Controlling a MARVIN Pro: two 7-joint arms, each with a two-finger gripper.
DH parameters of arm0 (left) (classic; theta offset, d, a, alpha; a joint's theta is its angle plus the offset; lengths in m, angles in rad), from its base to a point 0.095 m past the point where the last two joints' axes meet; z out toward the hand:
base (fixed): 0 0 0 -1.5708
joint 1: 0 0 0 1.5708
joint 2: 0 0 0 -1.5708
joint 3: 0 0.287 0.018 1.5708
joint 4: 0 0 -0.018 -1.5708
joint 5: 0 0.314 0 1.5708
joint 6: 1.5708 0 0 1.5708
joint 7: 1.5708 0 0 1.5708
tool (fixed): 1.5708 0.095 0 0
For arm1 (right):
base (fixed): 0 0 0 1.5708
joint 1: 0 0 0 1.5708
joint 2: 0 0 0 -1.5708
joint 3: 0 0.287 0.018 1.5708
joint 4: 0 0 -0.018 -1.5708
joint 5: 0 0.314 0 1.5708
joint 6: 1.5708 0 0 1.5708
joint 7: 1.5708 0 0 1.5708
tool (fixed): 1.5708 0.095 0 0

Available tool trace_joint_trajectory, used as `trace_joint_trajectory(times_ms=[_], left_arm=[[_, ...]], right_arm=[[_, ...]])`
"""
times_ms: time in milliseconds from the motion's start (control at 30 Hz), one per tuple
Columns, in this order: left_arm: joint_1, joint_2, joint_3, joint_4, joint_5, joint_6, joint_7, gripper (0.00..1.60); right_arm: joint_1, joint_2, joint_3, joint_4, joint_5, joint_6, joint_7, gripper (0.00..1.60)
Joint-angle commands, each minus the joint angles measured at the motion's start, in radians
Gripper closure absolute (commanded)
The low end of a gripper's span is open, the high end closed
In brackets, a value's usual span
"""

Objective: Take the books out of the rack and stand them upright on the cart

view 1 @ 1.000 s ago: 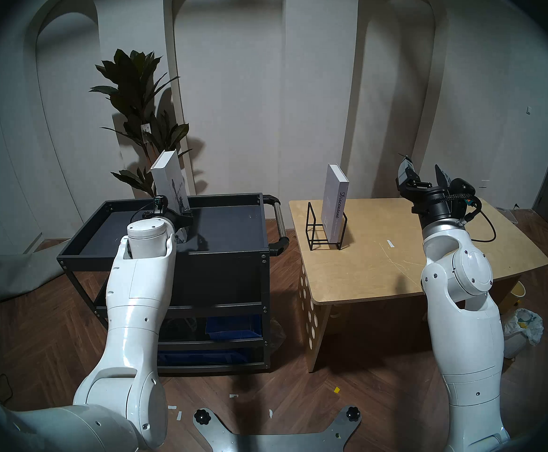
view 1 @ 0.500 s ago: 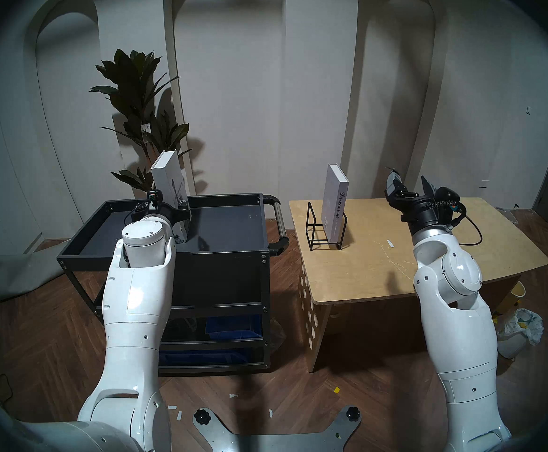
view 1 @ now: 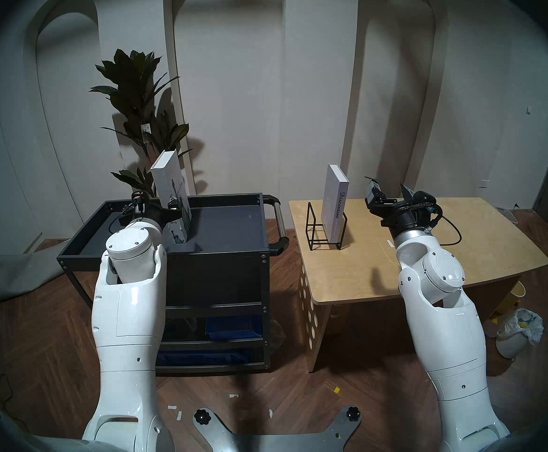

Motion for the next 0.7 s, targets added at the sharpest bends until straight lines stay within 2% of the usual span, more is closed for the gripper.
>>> trace_joint_trajectory(times_ms=[0,200,233,300,567,667], left_arm=[[0.05,0.015,-0.012,-0.113,-0.015,-0.009,-0.035,0.0],[0.121,0.024,-0.024,-0.187,-0.03,0.015,-0.07,0.0],[0.151,0.026,-0.026,-0.225,-0.032,0.029,-0.08,0.0],[0.156,0.027,-0.027,-0.227,-0.036,0.034,-0.085,0.0],[0.236,0.032,-0.029,-0.329,-0.039,0.099,-0.107,0.0],[0.256,0.035,-0.029,-0.354,-0.041,0.126,-0.114,0.0]], right_arm=[[0.096,-0.01,-0.035,0.064,-0.033,0.001,-0.016,0.0],[0.157,-0.032,-0.076,0.146,-0.049,0.006,-0.024,0.0],[0.186,-0.042,-0.09,0.18,-0.056,0.007,-0.028,0.0],[0.185,-0.046,-0.093,0.184,-0.06,0.004,-0.03,0.0],[0.26,-0.08,-0.121,0.275,-0.089,-0.005,-0.04,0.0],[0.32,-0.094,-0.136,0.335,-0.104,-0.008,-0.046,0.0]])
